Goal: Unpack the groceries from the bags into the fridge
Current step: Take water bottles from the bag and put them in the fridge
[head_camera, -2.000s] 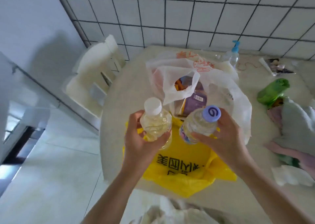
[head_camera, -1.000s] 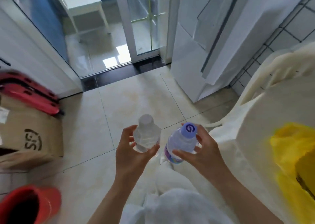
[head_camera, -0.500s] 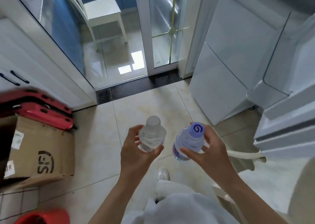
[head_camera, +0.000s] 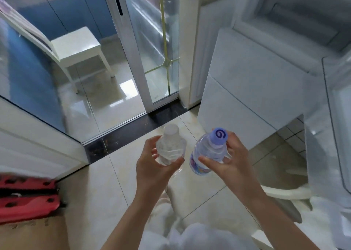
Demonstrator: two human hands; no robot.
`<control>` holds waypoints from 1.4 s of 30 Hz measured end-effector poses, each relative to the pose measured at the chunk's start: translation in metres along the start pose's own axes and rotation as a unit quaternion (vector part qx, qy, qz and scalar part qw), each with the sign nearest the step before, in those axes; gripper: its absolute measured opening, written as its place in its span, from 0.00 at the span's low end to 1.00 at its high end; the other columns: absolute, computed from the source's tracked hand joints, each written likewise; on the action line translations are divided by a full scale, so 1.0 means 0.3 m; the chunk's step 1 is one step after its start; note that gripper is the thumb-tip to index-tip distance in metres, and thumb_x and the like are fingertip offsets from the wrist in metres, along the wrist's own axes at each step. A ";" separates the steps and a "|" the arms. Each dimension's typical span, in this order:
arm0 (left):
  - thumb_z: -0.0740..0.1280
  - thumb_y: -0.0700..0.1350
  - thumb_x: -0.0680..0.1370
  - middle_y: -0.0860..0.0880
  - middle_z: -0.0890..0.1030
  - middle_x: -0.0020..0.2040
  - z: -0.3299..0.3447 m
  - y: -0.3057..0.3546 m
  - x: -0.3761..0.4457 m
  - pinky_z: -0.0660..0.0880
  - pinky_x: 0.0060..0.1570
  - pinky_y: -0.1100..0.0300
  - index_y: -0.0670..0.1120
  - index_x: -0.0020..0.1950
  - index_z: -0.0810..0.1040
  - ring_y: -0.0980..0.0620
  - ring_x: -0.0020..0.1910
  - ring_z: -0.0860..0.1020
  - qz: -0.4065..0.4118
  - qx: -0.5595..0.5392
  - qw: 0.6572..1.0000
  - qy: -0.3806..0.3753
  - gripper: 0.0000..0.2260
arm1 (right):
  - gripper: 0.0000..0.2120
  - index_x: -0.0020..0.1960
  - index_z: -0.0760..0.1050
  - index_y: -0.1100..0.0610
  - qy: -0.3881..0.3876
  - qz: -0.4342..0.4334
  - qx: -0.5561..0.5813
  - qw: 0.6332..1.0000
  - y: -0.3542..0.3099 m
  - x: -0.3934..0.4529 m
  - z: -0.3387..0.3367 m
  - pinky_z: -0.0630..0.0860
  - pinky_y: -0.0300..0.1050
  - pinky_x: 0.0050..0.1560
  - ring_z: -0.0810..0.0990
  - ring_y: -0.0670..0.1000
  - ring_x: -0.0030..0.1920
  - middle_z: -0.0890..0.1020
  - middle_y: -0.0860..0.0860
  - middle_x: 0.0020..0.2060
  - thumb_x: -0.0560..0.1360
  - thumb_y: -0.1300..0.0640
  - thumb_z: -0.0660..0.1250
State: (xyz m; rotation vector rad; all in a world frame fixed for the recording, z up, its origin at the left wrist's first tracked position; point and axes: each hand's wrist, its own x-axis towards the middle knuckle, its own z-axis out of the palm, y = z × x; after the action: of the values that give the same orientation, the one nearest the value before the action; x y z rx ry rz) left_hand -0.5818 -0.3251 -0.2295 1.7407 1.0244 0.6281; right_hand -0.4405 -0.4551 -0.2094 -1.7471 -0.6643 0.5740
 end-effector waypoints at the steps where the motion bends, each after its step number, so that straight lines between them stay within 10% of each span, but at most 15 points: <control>1: 0.82 0.51 0.60 0.70 0.76 0.49 -0.003 0.003 0.070 0.71 0.44 0.79 0.63 0.55 0.70 0.70 0.50 0.75 0.005 0.000 1.000 -0.012 0.30 | 0.31 0.61 0.72 0.46 0.017 -0.001 -0.002 1.000 -0.014 0.047 0.016 0.79 0.44 0.54 0.78 0.46 0.57 0.79 0.39 0.52 0.62 0.57 0.80; 12: 0.82 0.44 0.61 0.70 0.78 0.45 0.062 0.153 0.754 0.73 0.37 0.74 0.68 0.50 0.71 0.67 0.45 0.78 0.077 -0.005 0.982 -0.171 0.30 | 0.30 0.59 0.73 0.51 0.220 -0.004 0.003 0.975 -0.161 0.520 0.067 0.73 0.28 0.46 0.79 0.39 0.49 0.79 0.37 0.48 0.61 0.59 0.80; 19: 0.83 0.49 0.58 0.63 0.80 0.48 0.266 0.345 1.048 0.79 0.51 0.55 0.72 0.53 0.69 0.61 0.49 0.80 0.132 -0.024 0.967 -0.215 0.34 | 0.27 0.56 0.75 0.49 0.295 -0.003 -0.001 0.956 -0.227 0.755 -0.080 0.74 0.30 0.46 0.80 0.41 0.49 0.81 0.40 0.48 0.61 0.58 0.80; 29: 0.83 0.51 0.60 0.58 0.82 0.51 0.646 0.728 1.294 0.75 0.39 0.73 0.62 0.59 0.67 0.64 0.47 0.80 0.181 -0.108 0.938 -0.275 0.34 | 0.24 0.51 0.76 0.47 0.370 -0.038 -0.027 0.928 -0.304 1.070 -0.436 0.72 0.26 0.41 0.80 0.37 0.44 0.82 0.36 0.42 0.61 0.63 0.80; 34: 0.83 0.53 0.59 0.57 0.83 0.49 0.817 0.926 1.396 0.80 0.51 0.52 0.62 0.57 0.68 0.57 0.48 0.82 0.206 -0.145 0.927 -0.279 0.34 | 0.24 0.49 0.77 0.45 0.414 -0.056 -0.023 0.908 -0.379 1.211 -0.617 0.75 0.30 0.40 0.81 0.39 0.42 0.83 0.38 0.42 0.60 0.65 0.80; 42: 0.83 0.46 0.61 0.54 0.84 0.49 1.071 1.209 1.572 0.80 0.50 0.50 0.62 0.60 0.68 0.54 0.47 0.83 0.254 -0.217 0.893 -0.302 0.35 | 0.21 0.52 0.79 0.51 0.477 -0.090 -0.038 0.874 -0.474 1.440 -0.863 0.77 0.32 0.40 0.83 0.42 0.41 0.85 0.43 0.41 0.62 0.64 0.79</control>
State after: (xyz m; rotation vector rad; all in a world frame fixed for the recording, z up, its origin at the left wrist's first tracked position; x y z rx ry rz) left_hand 0.0382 -0.1347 -0.0389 1.6289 -0.0223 0.5240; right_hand 0.0260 -0.3055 -0.0254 -1.7487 -0.1285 -0.4641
